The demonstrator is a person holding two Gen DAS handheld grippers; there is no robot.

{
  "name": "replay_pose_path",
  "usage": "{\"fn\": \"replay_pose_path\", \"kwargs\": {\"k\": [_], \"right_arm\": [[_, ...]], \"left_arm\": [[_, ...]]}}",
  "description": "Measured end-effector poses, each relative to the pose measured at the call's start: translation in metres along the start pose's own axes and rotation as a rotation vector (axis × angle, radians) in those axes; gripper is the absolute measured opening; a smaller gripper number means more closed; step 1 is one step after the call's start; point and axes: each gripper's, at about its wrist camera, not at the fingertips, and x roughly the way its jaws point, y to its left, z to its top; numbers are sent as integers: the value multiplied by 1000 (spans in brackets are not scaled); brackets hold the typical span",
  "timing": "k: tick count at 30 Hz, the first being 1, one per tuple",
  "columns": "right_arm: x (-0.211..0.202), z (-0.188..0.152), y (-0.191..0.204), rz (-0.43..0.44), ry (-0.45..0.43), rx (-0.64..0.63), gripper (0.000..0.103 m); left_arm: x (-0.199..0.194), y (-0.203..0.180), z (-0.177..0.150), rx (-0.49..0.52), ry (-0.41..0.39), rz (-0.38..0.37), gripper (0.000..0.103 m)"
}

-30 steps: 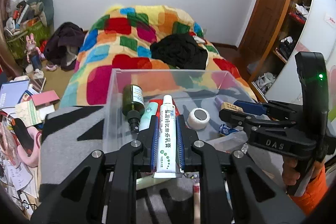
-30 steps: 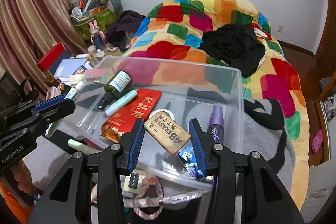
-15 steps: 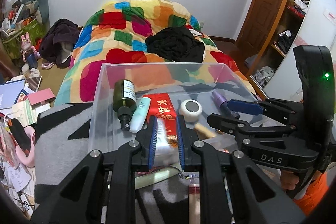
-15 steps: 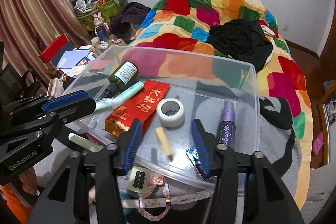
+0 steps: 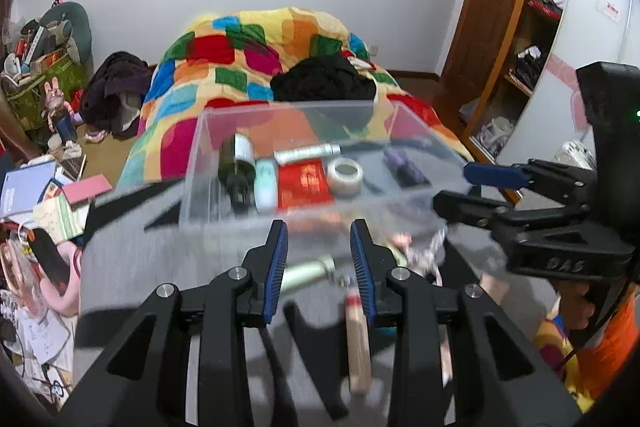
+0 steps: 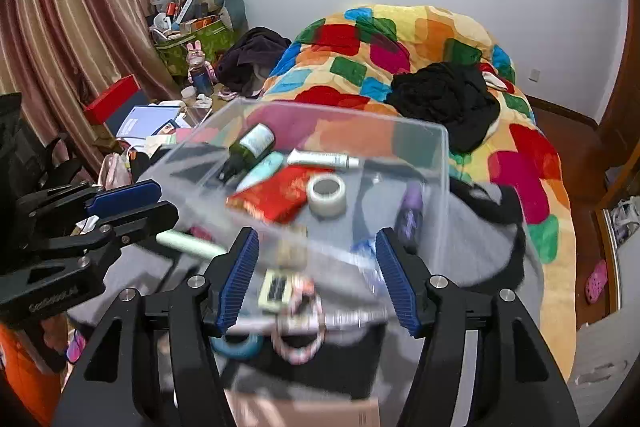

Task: Organize objects
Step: 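Lower the toothpaste tube into the clear box while the right tool releases the eraser block inside, then reach the left tool to the beige cylinder tube while the right tool reaches the beige foundation tube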

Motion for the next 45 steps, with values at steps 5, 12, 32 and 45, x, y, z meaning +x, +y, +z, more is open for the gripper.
{"fn": "replay_pose_path", "kwargs": {"k": [5,12,32,45], "right_arm": [[-10,-33,-1,27,39,41,58],[-14,-71,21,56,91,33,58],[4,-90,-11,-156,132,40,60],[-14,-82,28,-26,91,112,77]], "left_arm": [[7,-5,-32,0,73,-16,32],[22,-25,-65,38,150,-32,32],[-1,-63,-100,118,117,-65,18],[-6,-35,-101,63,103,30,18]]}}
